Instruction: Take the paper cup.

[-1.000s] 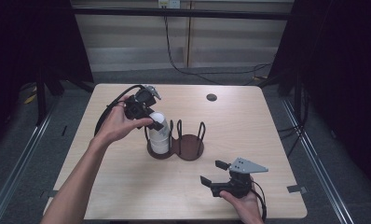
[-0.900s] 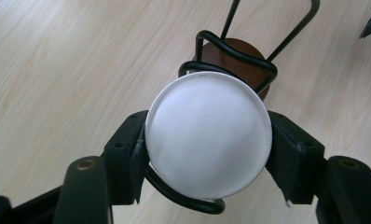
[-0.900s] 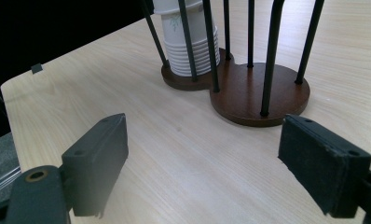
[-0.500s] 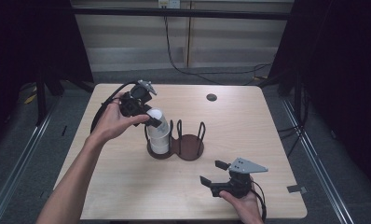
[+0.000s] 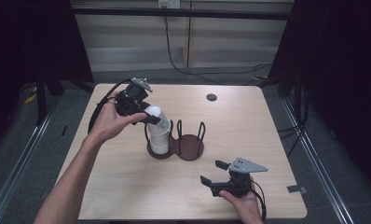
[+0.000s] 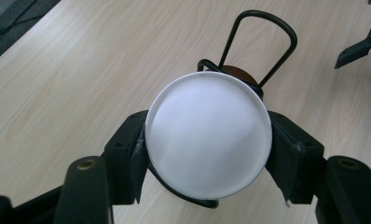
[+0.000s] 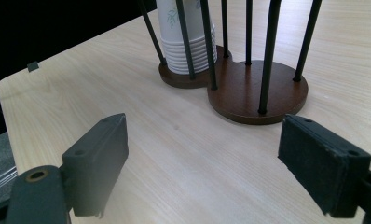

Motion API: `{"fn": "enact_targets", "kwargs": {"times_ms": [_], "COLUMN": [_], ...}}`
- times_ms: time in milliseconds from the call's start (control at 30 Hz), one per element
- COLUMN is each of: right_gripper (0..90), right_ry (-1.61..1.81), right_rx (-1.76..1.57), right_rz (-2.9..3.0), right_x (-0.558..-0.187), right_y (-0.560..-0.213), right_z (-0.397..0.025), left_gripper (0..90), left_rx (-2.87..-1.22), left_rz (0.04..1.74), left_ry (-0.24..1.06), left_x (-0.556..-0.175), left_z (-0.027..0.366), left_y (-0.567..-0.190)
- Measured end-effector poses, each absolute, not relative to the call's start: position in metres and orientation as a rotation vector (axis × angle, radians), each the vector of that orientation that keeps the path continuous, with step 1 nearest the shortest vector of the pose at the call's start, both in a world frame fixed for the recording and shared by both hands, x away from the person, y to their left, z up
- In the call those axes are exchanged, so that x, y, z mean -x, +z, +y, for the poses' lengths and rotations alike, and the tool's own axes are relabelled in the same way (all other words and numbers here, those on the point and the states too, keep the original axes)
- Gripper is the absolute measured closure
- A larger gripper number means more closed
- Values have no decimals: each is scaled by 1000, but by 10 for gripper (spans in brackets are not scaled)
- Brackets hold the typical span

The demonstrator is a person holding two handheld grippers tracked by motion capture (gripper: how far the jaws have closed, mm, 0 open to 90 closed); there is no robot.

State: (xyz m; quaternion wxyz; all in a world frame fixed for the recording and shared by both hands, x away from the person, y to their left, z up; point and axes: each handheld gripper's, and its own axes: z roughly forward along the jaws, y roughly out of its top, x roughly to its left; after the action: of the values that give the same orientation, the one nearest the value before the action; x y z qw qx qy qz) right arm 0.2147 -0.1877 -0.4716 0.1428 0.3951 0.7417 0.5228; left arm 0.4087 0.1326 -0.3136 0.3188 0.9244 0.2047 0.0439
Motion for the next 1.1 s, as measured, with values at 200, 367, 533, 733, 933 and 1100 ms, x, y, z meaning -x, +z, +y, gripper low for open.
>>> {"fn": "enact_targets", "kwargs": {"times_ms": [200,367,533,733,933,1100], "right_gripper": [154,154,154,152,152,151], "right_ry": [1511,1512,1514,1524,1525,1536], "right_rx": [-1144,-1142,-1144,-1135,-1138,-1124], "right_rz": [2141,2142,2143,2150,2148,2154], "right_x": [-214,-215,-216,-216,-216,-215], "right_y": [-471,-472,-472,-472,-472,-472], "right_z": [-187,-186,-186,-186,-186,-186], "left_gripper": [369,370,370,369,369,369], "left_rx": [-2389,-2319,-2258,-2178,-2114,-2092], "left_rz": [550,566,579,610,608,593], "left_ry": [101,93,99,105,120,127], "left_x": [-409,-407,-406,-404,-401,-396], "left_z": [144,154,163,171,176,179], "left_y": [-314,-312,-311,-311,-310,-310]}}
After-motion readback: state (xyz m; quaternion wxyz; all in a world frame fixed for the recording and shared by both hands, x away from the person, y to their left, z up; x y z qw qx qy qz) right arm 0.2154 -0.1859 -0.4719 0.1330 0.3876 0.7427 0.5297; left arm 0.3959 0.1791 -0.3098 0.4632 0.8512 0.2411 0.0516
